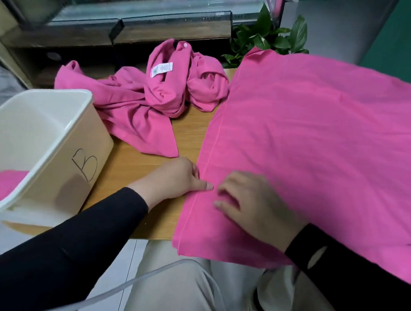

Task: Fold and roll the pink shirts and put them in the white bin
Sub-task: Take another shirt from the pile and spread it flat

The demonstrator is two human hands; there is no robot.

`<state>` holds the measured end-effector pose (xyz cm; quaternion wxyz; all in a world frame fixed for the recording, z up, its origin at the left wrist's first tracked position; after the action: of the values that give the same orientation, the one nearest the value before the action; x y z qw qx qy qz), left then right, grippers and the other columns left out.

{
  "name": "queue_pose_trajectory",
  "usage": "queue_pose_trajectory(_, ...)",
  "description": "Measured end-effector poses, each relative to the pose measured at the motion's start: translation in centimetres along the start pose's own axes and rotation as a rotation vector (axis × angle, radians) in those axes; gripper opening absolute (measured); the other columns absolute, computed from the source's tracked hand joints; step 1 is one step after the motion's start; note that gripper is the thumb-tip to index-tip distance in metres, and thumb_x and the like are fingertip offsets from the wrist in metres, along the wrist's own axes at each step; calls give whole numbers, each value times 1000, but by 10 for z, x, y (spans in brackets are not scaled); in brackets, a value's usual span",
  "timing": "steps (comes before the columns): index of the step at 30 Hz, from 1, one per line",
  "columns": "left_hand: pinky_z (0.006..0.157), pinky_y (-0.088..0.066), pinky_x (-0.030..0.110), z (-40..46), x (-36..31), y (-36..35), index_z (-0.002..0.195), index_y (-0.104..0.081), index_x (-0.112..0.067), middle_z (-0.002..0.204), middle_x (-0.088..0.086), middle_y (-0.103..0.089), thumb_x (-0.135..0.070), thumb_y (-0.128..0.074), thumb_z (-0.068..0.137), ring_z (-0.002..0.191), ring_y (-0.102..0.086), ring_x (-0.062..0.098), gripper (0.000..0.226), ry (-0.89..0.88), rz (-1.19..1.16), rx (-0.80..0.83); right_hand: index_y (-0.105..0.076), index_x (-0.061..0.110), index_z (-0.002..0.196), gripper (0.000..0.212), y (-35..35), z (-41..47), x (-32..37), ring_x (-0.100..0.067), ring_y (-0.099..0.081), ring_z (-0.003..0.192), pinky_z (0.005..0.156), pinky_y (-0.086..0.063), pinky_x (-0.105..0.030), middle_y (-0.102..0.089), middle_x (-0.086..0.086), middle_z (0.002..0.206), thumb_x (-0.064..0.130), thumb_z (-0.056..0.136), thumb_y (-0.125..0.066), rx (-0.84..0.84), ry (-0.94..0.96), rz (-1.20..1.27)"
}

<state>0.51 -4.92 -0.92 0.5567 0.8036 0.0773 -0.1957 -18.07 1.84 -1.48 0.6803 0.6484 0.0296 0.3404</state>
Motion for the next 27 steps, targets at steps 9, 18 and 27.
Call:
queue_pose_trajectory(9, 59, -41, 28, -9, -3, -6, 70, -60, -17, 61, -2, -57, -31, -71, 91, 59, -52, 18, 28, 2, -122, 23, -61, 28, 120, 45, -23, -16, 9, -18, -52, 121, 109, -36, -42, -54, 5, 130, 57, 88, -49, 42, -88, -21)
queue_pose_trajectory(18, 45, -43, 25, -20, 3, 0, 92, -58, -15, 62, 2, -53, -4, -74, 86, 51, -49, 15, 21, 61, -783, 7, -56, 29, 134, 53, -21, -8, 19, -18, -47, 131, 117, -30, -50, -51, 4, 141, 56, 91, -42, 11, -104, -43)
queue_pose_trajectory(27, 66, -43, 34, -18, 30, -7, 94, -52, -27, 76, -10, -55, -16, -66, 90, 72, -56, 16, 18, -192, -10, -329, -39, 27, 153, 72, -26, -18, 10, -14, -17, 154, 125, -8, -49, -24, 6, 166, 59, 93, -16, 134, -87, -143)
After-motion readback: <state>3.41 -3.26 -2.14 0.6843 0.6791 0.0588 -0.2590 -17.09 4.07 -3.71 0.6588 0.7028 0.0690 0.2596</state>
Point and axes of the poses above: each hand's wrist, its own z-axis towards the middle knuckle, its own y-axis out of the back of the hand, x = y × z, the point moved 3 cm from there along z, towards the middle knuckle
